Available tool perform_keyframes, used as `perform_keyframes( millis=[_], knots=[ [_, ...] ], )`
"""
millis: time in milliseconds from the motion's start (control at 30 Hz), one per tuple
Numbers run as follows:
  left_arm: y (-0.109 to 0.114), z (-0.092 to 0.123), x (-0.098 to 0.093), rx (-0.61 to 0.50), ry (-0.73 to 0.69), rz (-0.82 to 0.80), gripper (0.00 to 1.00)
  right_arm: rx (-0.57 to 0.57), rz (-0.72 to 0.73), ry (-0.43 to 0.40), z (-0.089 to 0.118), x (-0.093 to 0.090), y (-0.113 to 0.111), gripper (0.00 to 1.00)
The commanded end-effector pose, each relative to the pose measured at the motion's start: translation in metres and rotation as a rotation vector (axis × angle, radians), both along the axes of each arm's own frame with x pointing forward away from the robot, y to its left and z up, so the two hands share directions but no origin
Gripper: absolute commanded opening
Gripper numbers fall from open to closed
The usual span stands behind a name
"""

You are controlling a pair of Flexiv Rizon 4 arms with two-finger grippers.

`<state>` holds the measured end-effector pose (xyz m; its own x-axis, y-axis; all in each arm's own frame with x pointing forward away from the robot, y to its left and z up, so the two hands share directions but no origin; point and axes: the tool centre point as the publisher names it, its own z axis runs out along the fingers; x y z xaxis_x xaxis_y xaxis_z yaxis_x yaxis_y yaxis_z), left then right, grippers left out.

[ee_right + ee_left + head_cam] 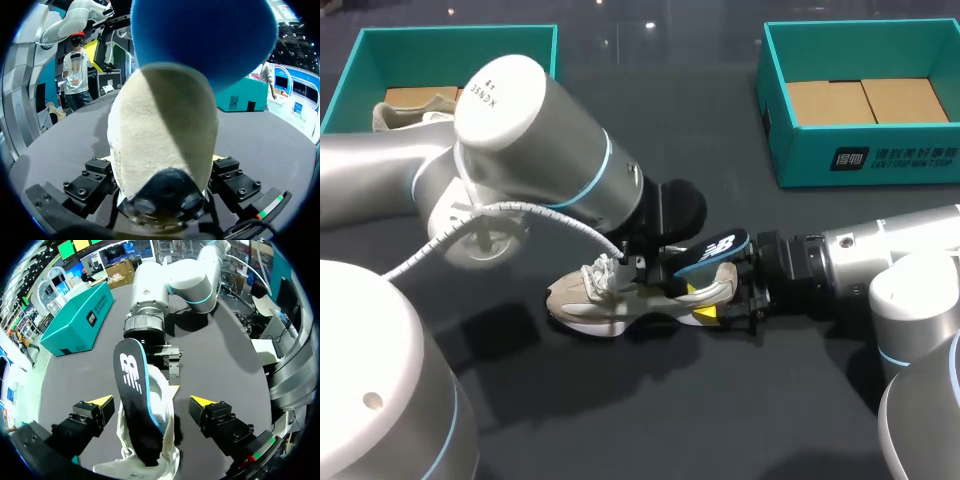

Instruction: Take the shoe out of the shoebox, open the shoe tongue, remove and reinsert the insole, then place the shoe into the shoebox

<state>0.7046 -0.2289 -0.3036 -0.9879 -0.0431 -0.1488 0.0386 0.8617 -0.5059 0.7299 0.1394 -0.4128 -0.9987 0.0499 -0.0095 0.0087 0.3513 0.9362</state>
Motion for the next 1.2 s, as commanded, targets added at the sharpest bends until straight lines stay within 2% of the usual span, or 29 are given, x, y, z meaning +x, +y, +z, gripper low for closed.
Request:
perform_keyframes(
  millis=[33, 367, 633, 667, 767, 833, 1200],
  knots=[
    [0.002, 0.002, -0.001, 0.015, -0.001, 0.049, 1.0, -0.004, -0.001, 0.0, 0.001, -0.002, 0.001, 0.0],
    [0.003, 0.001, -0.003, 0.01, -0.031, 0.058, 1.0, -0.004, -0.001, 0.0, 0.001, -0.002, 0.001, 0.0],
    [0.006, -0.006, -0.006, -0.083, -0.121, 0.153, 0.99, -0.004, -0.001, 0.0, 0.001, -0.002, 0.001, 0.0],
    [0.005, -0.008, -0.004, -0.087, -0.121, 0.174, 0.98, -0.004, -0.001, 0.0, 0.001, -0.002, 0.001, 0.0],
    [-0.001, -0.01, -0.001, -0.087, -0.133, 0.192, 0.69, -0.004, -0.001, 0.0, 0.001, -0.002, 0.001, 0.0],
    [-0.006, -0.012, 0.0, -0.085, -0.144, 0.201, 0.74, -0.004, -0.001, 0.0, 0.001, -0.002, 0.001, 0.0],
    [-0.023, -0.02, 0.006, -0.077, -0.21, 0.27, 0.69, -0.004, -0.001, 0.0, 0.001, -0.002, 0.001, 0.0]
  ],
)
